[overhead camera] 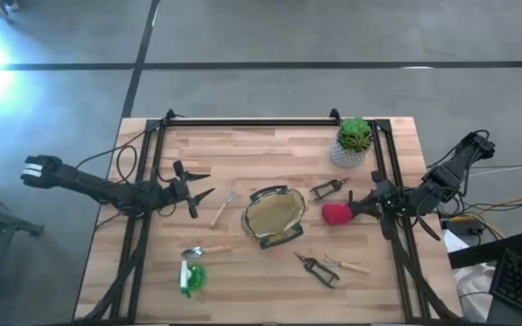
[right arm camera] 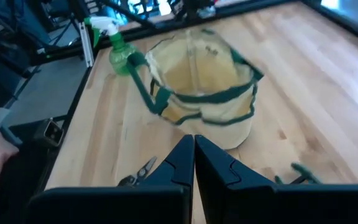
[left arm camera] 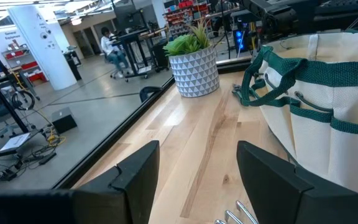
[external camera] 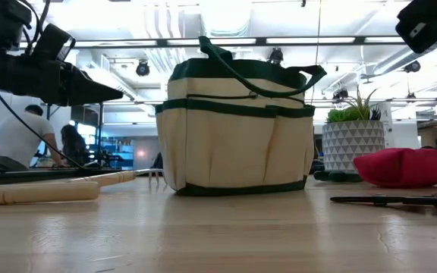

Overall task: Pick & Place Garden tools in Gardening bag
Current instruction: Put the top green shears into the green gardening bag

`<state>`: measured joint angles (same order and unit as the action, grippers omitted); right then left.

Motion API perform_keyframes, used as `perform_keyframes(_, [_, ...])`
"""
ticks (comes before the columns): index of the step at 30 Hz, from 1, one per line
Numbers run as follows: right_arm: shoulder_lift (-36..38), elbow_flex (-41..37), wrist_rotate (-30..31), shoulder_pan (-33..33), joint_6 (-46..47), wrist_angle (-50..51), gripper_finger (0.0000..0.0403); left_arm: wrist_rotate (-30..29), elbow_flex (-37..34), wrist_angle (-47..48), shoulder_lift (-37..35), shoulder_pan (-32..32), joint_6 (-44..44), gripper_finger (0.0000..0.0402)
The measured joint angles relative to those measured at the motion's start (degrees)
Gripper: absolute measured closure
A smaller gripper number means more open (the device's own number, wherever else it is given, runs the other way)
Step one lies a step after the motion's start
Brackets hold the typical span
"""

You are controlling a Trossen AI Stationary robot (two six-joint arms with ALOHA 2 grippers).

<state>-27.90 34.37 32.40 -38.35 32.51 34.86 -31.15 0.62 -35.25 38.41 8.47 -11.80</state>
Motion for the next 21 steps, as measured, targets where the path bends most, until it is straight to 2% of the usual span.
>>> perform_keyframes(9, [0.0, 0.0, 10.4, 0.0, -4.4, -1.3, 0.0394, 0.0, 0.0, 0.0, 0.0, 0.0, 0.0, 0.0183])
perform_keyframes(14, [-0.1, 0.0, 20.4, 0.0, -4.2, -2.6, 0.0394, 0.0, 0.0, 0.3, 0.0, 0.0, 0.0, 0.0183])
perform_keyframes(18, [-0.9, 0.0, 25.7, 0.0, -4.6, -6.3, 0.0394, 0.0, 0.0, 0.3, 0.0, 0.0, 0.0, 0.0183])
perform_keyframes(21, [-1.9, -0.1, 29.7, 0.0, -9.4, -8.8, 0.0394, 0.0, 0.0, 0.3, 0.0, 0.0, 0.0, 0.0183])
